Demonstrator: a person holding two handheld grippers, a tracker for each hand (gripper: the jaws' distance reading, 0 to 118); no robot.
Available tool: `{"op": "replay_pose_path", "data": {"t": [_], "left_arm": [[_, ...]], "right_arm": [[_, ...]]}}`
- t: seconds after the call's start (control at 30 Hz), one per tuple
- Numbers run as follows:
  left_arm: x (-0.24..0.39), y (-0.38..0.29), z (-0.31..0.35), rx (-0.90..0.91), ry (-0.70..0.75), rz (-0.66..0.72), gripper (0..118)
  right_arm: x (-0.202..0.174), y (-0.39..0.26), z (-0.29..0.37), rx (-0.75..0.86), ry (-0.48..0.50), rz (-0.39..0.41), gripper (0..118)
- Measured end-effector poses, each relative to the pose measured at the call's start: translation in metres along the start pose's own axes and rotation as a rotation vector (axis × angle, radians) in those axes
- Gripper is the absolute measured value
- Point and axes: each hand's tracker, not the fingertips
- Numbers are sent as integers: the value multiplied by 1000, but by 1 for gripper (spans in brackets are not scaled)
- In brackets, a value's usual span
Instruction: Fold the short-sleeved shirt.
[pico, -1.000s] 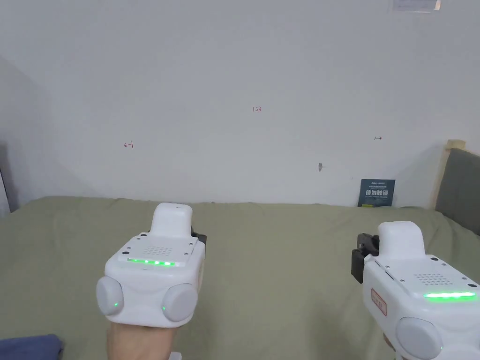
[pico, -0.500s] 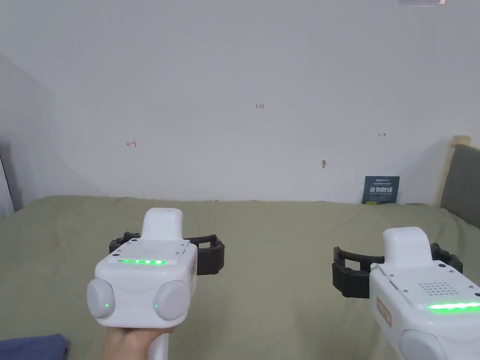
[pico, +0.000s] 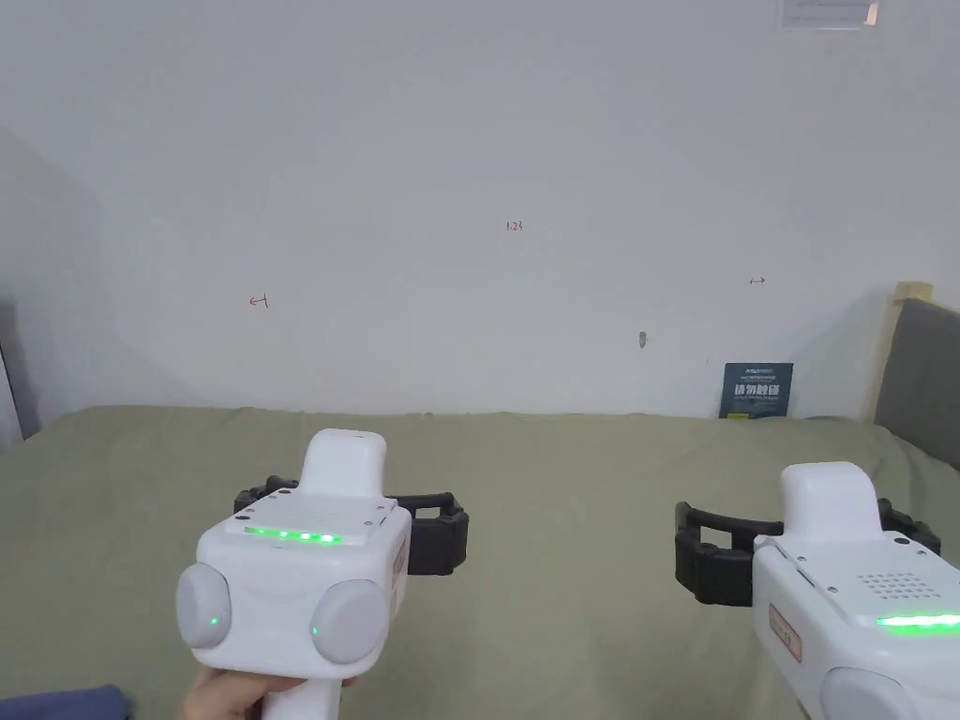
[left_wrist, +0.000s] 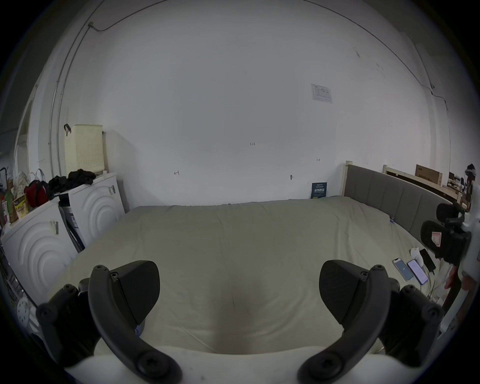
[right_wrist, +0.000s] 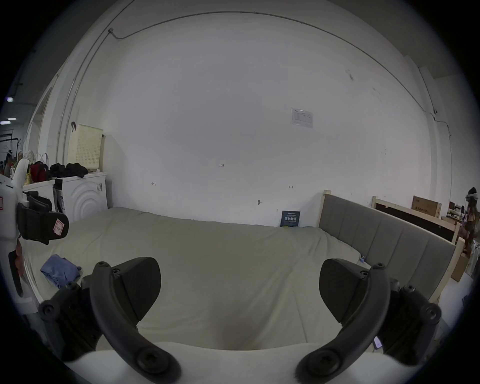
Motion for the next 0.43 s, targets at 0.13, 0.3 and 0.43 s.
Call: {"op": "replay_pose_path", "data": {"t": [0.13,0.3,0.43], "left_arm": [[-1,2,0,2,22,-32,118],[-8,7,3,16,-119,82,118],[-27,17,4,4,-116,99,118]], "right_arm": [[-2,3,0,9,5,1,118],[-1,7,-3,26,8,-4,118],[-5,9,-2,34,18,5,118]]}}
